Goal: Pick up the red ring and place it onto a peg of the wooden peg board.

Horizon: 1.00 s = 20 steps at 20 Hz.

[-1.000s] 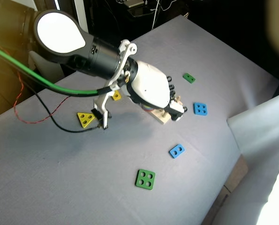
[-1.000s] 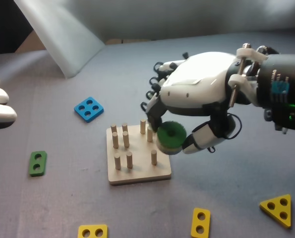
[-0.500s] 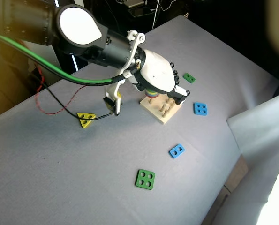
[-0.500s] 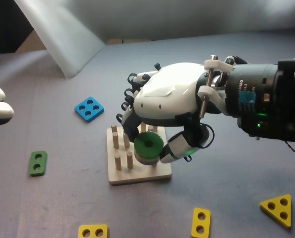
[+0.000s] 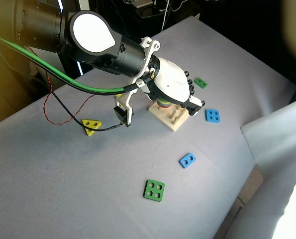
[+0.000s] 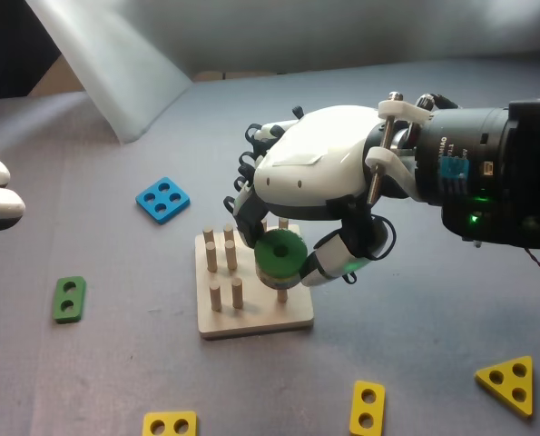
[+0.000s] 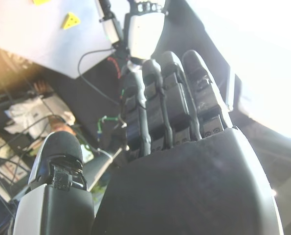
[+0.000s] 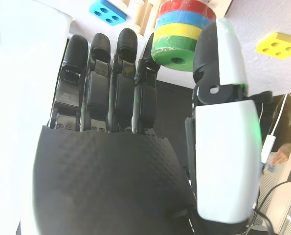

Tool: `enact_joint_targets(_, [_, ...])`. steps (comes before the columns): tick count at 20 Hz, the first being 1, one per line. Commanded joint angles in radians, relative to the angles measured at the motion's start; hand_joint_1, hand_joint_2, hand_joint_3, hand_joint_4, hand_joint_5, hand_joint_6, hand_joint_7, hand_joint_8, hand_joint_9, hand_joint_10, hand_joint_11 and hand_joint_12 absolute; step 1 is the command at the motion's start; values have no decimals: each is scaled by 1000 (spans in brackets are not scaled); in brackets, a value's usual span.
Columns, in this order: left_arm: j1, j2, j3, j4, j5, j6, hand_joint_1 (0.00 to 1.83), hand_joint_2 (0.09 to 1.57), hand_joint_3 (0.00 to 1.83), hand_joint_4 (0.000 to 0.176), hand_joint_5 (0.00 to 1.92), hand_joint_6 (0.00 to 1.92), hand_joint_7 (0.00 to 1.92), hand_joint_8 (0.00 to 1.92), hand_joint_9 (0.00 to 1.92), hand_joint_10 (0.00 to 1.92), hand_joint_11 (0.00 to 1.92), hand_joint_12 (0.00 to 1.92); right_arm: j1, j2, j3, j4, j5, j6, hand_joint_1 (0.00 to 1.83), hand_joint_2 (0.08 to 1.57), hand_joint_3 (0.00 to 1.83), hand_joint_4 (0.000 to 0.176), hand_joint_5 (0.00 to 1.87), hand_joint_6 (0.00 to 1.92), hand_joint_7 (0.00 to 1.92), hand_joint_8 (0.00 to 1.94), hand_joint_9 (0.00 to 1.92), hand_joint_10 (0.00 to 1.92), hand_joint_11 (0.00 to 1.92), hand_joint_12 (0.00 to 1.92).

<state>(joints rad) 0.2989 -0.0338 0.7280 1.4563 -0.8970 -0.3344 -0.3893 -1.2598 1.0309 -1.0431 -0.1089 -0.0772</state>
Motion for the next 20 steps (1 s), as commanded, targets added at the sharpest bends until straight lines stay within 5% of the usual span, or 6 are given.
enact_joint_targets(1, [-14,-1,4,-85,-16,-1,96,1277,0,0,399,3,414,5,353,6,0,640,9,-7,7,-7,59,-4,1143,1144,0,0,907,1108,620,4,430,9,0,1049])
enact_joint_targets(20, [-14,0,4,-84,-17,3,87,1275,0,0,390,1,401,0,338,1,0,619,0,-23,-5,-7,36,-11,1133,1160,1,0,878,1153,613,4,421,5,0,1036])
